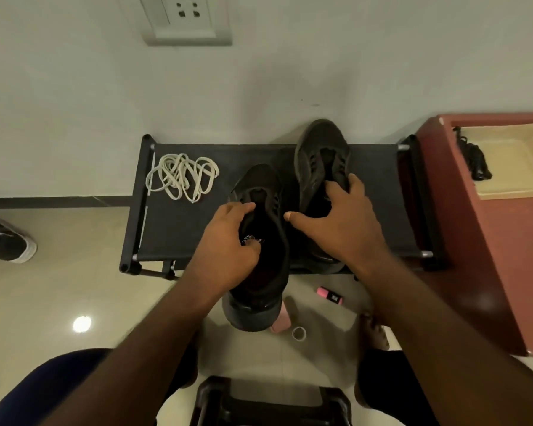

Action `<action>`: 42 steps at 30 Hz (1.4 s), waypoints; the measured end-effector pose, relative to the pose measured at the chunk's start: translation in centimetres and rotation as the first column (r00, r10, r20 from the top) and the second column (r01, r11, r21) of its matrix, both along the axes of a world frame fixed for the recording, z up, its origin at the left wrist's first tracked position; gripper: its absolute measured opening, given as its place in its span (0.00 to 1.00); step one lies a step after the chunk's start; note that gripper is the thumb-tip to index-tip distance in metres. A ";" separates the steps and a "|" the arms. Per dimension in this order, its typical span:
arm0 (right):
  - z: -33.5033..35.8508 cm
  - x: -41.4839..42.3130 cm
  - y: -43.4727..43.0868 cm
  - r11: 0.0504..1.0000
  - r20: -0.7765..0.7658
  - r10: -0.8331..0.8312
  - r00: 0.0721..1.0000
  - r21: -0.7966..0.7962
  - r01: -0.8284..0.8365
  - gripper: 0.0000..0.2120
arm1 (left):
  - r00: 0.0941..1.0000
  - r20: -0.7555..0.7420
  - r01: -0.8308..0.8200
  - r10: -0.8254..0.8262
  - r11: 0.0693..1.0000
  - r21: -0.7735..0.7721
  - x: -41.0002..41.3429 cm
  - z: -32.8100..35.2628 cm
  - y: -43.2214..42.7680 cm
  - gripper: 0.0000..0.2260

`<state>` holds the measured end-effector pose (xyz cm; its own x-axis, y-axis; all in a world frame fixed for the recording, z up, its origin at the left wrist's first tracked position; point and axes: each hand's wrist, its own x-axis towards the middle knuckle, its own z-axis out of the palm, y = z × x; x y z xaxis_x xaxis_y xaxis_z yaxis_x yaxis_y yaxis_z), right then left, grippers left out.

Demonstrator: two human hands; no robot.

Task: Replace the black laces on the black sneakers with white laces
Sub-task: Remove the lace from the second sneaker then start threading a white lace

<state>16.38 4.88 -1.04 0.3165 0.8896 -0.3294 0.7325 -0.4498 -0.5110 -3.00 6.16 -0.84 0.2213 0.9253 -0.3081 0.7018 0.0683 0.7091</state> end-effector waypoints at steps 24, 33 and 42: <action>0.2 -1.8 -0.4 0.991 -0.131 -0.014 0.991 0.132 0.031 0.16 | 0.914 0.333 -0.325 0.230 0.908 0.265 0.5 -0.7 3.4 0.27; 0.0 -2.9 -0.2 0.996 -0.035 0.061 0.998 0.065 -0.059 0.25 | 0.940 0.303 -0.225 0.157 0.952 0.207 -1.0 -3.0 5.1 0.22; -0.7 -2.4 -0.1 0.974 -0.169 0.044 0.985 0.227 -0.005 0.29 | 0.864 0.082 -0.503 0.497 0.844 0.186 -7.3 -2.6 7.8 0.11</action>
